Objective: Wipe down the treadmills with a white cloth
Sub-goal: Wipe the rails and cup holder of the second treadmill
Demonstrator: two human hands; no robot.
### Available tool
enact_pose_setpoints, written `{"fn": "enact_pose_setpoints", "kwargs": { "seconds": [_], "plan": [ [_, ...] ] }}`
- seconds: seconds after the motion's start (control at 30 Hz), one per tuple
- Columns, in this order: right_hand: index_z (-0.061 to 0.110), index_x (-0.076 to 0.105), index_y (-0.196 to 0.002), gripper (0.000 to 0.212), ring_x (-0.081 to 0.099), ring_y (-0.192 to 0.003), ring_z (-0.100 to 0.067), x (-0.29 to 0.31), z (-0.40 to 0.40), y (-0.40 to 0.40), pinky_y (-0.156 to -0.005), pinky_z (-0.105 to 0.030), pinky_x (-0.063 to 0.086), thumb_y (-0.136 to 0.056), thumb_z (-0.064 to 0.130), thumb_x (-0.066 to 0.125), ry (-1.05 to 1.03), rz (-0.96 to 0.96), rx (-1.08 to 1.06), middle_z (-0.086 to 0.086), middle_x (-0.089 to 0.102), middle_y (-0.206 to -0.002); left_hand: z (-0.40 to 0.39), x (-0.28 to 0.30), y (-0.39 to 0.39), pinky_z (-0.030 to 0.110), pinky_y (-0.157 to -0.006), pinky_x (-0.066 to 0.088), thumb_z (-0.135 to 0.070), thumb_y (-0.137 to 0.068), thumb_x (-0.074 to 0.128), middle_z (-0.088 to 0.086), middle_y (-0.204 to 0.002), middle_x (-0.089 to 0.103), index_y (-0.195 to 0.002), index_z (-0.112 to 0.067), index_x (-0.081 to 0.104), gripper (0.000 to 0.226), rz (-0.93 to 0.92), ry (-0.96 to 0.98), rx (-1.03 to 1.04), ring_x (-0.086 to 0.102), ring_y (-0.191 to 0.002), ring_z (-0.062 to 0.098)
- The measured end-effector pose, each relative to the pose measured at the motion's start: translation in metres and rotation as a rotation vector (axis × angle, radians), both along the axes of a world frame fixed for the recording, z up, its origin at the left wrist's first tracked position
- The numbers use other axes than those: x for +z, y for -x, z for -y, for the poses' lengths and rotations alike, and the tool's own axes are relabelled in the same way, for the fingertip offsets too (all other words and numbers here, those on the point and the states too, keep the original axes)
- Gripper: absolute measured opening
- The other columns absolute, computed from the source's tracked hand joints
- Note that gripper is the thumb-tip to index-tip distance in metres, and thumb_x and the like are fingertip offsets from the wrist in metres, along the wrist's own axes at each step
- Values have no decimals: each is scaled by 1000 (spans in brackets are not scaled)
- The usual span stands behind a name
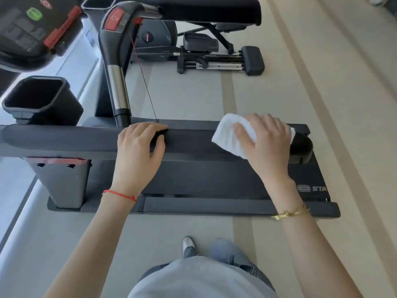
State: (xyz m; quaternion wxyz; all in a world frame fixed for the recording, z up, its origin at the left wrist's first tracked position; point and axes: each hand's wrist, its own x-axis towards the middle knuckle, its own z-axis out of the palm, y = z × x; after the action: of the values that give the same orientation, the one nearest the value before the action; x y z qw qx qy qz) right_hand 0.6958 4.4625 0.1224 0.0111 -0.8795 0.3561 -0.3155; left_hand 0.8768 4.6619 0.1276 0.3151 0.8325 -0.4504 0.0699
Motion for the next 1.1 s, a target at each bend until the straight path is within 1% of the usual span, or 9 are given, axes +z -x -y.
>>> {"fn": "enact_pose_setpoints", "kwargs": {
  "seconds": [0.07,0.17,0.33,0.53,0.67,0.77,0.9,1.0,1.1],
  "plan": [
    [12,64,-86,40,51,-72,-28,2,9,6,-75,-37,37,-96,48,48,-17,10,-82,-5,55,-73,0,-2,2,44,-109,34,-13,-96,56,-2,-115,67,-115,-15,67,22,0,8,6,56,-114,23],
    [15,64,-89,40,53,-75,-27,2,-2,-8,-79,-39,38,-95,50,45,-15,-41,-100,-4,57,-77,1,-5,4,44,-111,33,-14,-96,55,-1,-116,67,-117,-15,66,24,-12,18,14,55,-116,23],
    [22,67,-103,38,55,-85,-24,-7,-49,-55,-88,-38,40,-96,52,44,13,-50,126,-2,61,-92,2,-3,7,40,-112,33,-9,-94,58,0,-117,67,-117,-12,67,25,-35,16,32,55,-116,24],
    [20,66,-101,41,56,-77,-25,-5,-40,-64,-79,-38,42,-99,53,42,52,-64,168,-2,60,-83,-2,6,6,47,-107,40,-9,-94,57,2,-123,66,-123,-10,65,30,-79,-48,18,56,-119,24],
    [18,66,-96,37,55,-73,-27,-6,-42,-70,-75,-38,40,-98,48,44,61,-58,107,-3,59,-77,-18,11,3,48,-106,41,-11,-95,58,1,-125,64,-123,-12,65,29,-54,-38,106,54,-122,23],
    [17,66,-94,38,55,-74,-28,-6,-47,-77,-77,-39,40,-100,46,42,63,-72,65,-5,59,-76,-39,13,-14,50,-105,40,-13,-96,56,0,-125,64,-123,-14,65,29,-41,-26,188,52,-122,23],
    [17,65,-95,36,54,-74,-27,-7,-72,-105,-79,-40,41,-100,44,43,99,-72,108,-5,58,-79,-65,15,-53,52,-104,42,-12,-95,56,1,-123,64,-121,-14,65,28,-3,10,257,52,-121,25],
    [19,64,-102,37,55,-79,-26,-9,-106,-142,-83,-40,42,-102,45,39,123,-76,184,-5,59,-86,-81,17,-85,52,-104,41,-11,-95,55,0,-122,65,-120,-16,66,27,11,9,282,53,-121,24],
    [19,63,-110,42,55,-83,-27,-11,-148,-191,-86,-41,42,-104,47,32,127,-86,247,-7,59,-92,-97,17,-115,55,-104,40,-9,-95,53,3,-120,67,-119,-15,67,29,3,-25,279,55,-118,27]
  ]
}}
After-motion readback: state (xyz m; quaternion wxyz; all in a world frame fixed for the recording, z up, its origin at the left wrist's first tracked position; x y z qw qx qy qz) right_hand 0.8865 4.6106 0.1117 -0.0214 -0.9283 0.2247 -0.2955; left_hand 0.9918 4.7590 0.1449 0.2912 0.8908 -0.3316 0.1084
